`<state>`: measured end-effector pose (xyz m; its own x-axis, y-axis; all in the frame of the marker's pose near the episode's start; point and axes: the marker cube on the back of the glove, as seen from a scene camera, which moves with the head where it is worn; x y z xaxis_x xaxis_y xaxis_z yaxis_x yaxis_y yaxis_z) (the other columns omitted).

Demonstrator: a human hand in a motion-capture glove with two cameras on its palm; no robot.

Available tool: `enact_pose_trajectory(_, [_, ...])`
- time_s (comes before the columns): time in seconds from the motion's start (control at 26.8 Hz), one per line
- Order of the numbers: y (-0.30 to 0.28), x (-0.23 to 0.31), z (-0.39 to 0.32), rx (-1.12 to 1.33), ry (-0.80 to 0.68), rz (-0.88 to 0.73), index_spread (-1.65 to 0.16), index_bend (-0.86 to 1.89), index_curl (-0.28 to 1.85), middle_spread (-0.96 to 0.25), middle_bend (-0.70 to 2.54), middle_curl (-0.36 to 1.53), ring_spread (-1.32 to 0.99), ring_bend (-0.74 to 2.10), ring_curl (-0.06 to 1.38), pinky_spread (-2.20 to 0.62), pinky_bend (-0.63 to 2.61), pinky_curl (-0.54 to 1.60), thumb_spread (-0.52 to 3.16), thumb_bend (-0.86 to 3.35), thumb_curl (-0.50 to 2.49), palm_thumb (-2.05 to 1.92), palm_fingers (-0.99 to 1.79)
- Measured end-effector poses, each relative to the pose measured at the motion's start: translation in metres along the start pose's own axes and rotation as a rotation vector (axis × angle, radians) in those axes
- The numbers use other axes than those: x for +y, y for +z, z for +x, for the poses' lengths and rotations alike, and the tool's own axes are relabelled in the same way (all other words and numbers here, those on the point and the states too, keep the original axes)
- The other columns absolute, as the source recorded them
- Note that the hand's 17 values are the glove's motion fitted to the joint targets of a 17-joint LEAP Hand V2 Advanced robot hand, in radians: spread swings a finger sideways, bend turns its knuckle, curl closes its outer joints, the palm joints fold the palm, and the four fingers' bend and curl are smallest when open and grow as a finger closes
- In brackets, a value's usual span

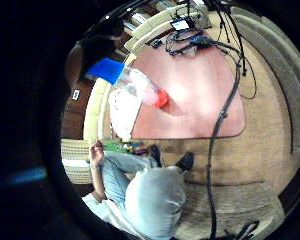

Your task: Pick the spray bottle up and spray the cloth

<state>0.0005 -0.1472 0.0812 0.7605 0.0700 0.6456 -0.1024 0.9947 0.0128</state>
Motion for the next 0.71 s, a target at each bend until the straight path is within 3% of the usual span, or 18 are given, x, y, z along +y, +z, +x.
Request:
enact_pose_trajectory(0.22, [0.029,-0.033,0.017,-0.201,0.090,0.022,-0.42,0.12,0.18,-0.13,0.26,0.31,-0.16,0.49,0.28,0.16,0.37,0.30,0.89,-0.01,0.31,0.54,0.42])
enact_pose_trajectory(0.52, [0.063,-0.071,0.017,-0.272,0.138,-0.019,-0.42,0.13,0.19,-0.15,0.27,0.32,-0.16,0.47,0.29,0.16,0.37,0.31,0.89,0.00,0.33,0.66,0.45])
enact_pose_trajectory(0.71, [0.073,-0.089,0.017,-0.279,0.136,-0.041,-0.40,0.31,0.27,-0.16,0.22,0.32,-0.17,0.38,0.27,0.14,0.28,0.29,0.89,-0.01,0.35,0.71,0.55])
